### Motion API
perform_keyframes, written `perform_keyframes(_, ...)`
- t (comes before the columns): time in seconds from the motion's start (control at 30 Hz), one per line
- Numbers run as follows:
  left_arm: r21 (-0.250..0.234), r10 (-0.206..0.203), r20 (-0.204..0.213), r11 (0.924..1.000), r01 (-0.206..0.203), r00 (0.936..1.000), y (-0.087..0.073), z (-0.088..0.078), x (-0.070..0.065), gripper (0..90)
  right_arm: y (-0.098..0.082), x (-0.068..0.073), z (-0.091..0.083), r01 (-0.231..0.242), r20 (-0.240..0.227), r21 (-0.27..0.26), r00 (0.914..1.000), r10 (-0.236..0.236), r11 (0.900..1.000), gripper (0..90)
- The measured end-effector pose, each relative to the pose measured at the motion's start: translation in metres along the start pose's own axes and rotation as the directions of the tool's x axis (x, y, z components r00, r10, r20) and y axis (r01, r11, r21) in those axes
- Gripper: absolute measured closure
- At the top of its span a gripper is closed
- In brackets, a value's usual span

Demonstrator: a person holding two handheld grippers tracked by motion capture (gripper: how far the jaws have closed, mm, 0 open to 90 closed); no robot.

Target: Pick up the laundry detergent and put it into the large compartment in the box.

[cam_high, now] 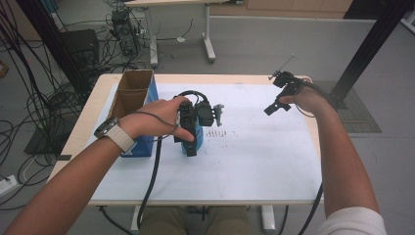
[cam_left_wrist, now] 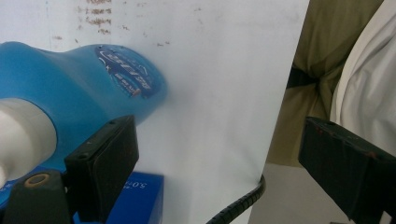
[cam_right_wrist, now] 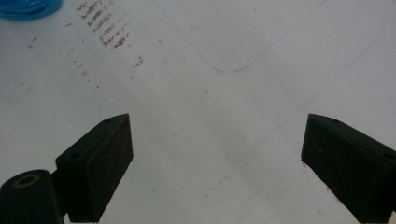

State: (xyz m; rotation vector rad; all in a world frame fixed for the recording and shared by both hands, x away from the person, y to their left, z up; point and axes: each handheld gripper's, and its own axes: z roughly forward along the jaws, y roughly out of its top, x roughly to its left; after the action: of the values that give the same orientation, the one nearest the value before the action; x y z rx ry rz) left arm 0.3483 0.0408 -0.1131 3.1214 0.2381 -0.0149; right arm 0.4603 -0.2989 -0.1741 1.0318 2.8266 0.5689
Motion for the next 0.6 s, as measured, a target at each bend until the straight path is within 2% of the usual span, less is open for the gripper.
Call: perform_keyframes(0.6,-0.008,-0.012,-0.008,0.9999,0.012,0.9999,0.0004,-0.0047,-0.0029,12.7,-0.0038,0.0010,-0.0041,0.000,0.001,-0.012,1.0000,0.000,1.000,9.1)
